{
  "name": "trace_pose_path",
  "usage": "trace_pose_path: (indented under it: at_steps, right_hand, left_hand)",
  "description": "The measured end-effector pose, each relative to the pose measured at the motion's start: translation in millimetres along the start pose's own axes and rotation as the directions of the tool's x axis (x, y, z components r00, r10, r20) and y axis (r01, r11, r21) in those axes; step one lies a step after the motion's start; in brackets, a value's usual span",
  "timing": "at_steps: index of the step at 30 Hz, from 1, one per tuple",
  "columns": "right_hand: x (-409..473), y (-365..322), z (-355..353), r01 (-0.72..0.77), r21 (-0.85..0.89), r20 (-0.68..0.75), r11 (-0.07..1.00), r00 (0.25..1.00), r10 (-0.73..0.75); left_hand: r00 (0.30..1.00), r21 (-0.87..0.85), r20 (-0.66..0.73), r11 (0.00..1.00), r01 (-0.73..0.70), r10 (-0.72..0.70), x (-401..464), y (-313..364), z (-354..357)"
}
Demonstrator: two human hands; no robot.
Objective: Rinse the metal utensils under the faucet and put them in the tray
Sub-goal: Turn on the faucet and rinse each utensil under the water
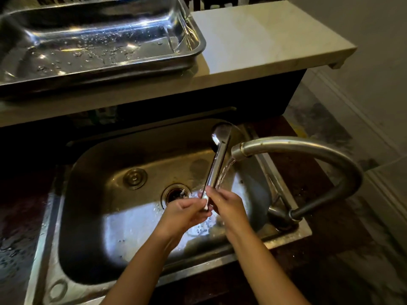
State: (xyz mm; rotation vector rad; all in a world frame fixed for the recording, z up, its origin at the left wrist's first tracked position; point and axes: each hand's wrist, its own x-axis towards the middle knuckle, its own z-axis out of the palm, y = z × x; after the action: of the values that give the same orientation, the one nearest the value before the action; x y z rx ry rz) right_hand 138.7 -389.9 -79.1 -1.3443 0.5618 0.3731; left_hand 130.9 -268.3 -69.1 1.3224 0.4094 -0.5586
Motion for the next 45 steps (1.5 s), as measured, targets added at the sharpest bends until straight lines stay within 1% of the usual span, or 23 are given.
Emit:
trace_pose_path:
  at_steps: [2, 5, 6, 7, 8, 9, 10, 12, 13, 14, 15, 16, 19, 24, 27, 28, 30, 32, 34, 36, 39, 40, 45]
  right_hand:
    - [1.2, -3.8, -5.8, -0.018, 0.023, -0.032, 1.000, 0.999, 0.018]
    - [9.2, -19.9, -17.9, 0.011, 0.032, -0.173, 0.999, 0.985, -0.005]
    - [9.8, -26.3, -21.5, 0.034, -0.013, -0.200, 0.999, 0.979, -0.036]
    - [8.8, -31.5, -24.7, 0.055, -0.110, -0.200, 0.992, 0.977, -0.076]
    - [5.1, -34.6, -27.7, 0.074, -0.257, -0.172, 0.963, 0.978, -0.121]
    - [-0.6, -34.8, -30.9, 0.111, -0.427, -0.120, 0.897, 0.977, -0.179]
    - [-8.2, -32.4, -34.6, 0.166, -0.584, -0.075, 0.794, 0.964, -0.257]
    - [-26.0, -27.5, -44.7, 0.221, -0.834, -0.050, 0.506, 0.882, -0.469]
    - [-33.9, -27.2, -50.6, 0.189, -0.914, -0.046, 0.359, 0.831, -0.555]
    - [-40.0, -28.0, -56.7, 0.128, -0.958, -0.048, 0.258, 0.813, -0.581]
    - [-44.7, -29.8, -62.3, 0.076, -0.976, -0.053, 0.204, 0.825, -0.563]
    - [-48.3, -31.2, -66.2, 0.047, -0.982, -0.056, 0.181, 0.852, -0.521]
    - [-50.3, -31.0, -69.7, 0.035, -0.988, -0.030, 0.152, 0.913, -0.407]
    - [-49.0, -33.0, -68.6, 0.056, -0.986, -0.003, 0.155, 0.935, -0.355]
    - [-52.8, -30.9, -68.5, 0.128, -0.982, 0.072, 0.141, 0.934, -0.349]
    - [-54.1, -29.8, -69.3, 0.159, -0.973, 0.089, 0.169, 0.929, -0.358]
    - [-55.8, -28.7, -71.9, 0.208, -0.935, 0.089, 0.286, 0.922, -0.376]
    - [-58.0, -27.6, -74.0, 0.234, -0.880, 0.058, 0.414, 0.917, -0.395]
    - [-63.2, -25.8, -71.7, 0.237, -0.840, 0.018, 0.487, 0.911, -0.412]
    - [-70.1, -19.7, -67.3, 0.238, -0.858, 0.019, 0.455, 0.900, -0.435]
    - [-76.7, -8.3, -63.8, 0.240, -0.925, 0.081, 0.294, 0.882, -0.465]
    - [-77.9, -6.7, -63.5, 0.226, -0.937, 0.082, 0.266, 0.883, -0.461]
    - [-80.4, -16.2, -59.2, 0.189, -0.960, 0.090, 0.209, 0.909, -0.407]
  left_hand:
    - [1.000, -0.007, -0.019, 1.000, 0.015, -0.015, -4.6, -2.5, 1.6]
    - [0.999, -0.010, -0.023, 1.000, 0.025, -0.025, -10.8, -4.9, 7.9]
    - [0.999, -0.019, -0.021, 0.999, 0.030, -0.031, -12.6, -5.6, 10.7]
    - [0.999, -0.032, -0.019, 0.999, 0.039, -0.039, -14.3, -5.8, 13.2]
    - [0.999, -0.044, -0.014, 0.998, 0.048, -0.048, -15.5, -5.9, 15.6]
    - [0.998, -0.051, -0.004, 0.997, 0.059, -0.059, -17.1, -5.1, 18.2]
    - [0.998, -0.051, 0.003, 0.996, 0.070, -0.070, -18.3, -4.0, 20.5]
    - [0.996, -0.040, 0.010, 0.995, 0.091, -0.091, -20.2, -1.1, 24.2]
    - [0.995, -0.036, 0.010, 0.994, 0.101, -0.101, -21.3, 0.1, 25.4]
    - [0.994, -0.034, 0.007, 0.994, 0.108, -0.108, -22.6, 1.0, 26.2]
    - [0.993, -0.034, -0.001, 0.993, 0.114, -0.115, -24.4, 1.6, 26.7]
    - [0.993, -0.035, -0.010, 0.992, 0.121, -0.121, -26.2, 1.7, 26.8]
    - [0.990, -0.065, -0.033, 0.989, 0.132, -0.134, -33.3, 0.9, 27.7]
    - [0.985, -0.087, -0.075, 0.985, 0.146, -0.153, -44.5, -6.3, 28.8]
    - [0.979, -0.133, -0.098, 0.978, 0.164, -0.177, -52.6, -13.5, 24.8]
    - [0.977, -0.146, -0.103, 0.974, 0.172, -0.188, -55.9, -16.3, 22.7]
    - [0.974, -0.171, -0.108, 0.969, 0.180, -0.200, -63.1, -21.6, 17.2]
    - [0.972, -0.185, -0.112, 0.965, 0.184, -0.207, -70.4, -25.4, 11.8]
    - [0.970, -0.187, -0.119, 0.964, 0.189, -0.213, -76.7, -27.6, 7.4]
    - [0.967, -0.183, -0.132, 0.964, 0.192, -0.217, -82.0, -28.5, 4.3]
    - [0.967, -0.169, -0.140, 0.968, 0.187, -0.212, -86.9, -27.6, 0.1]
    - [0.968, -0.163, -0.140, 0.969, 0.183, -0.207, -87.9, -27.0, -0.8]
    - [0.974, -0.127, -0.151, 0.981, 0.149, -0.167, -92.5, -20.0, -4.3]
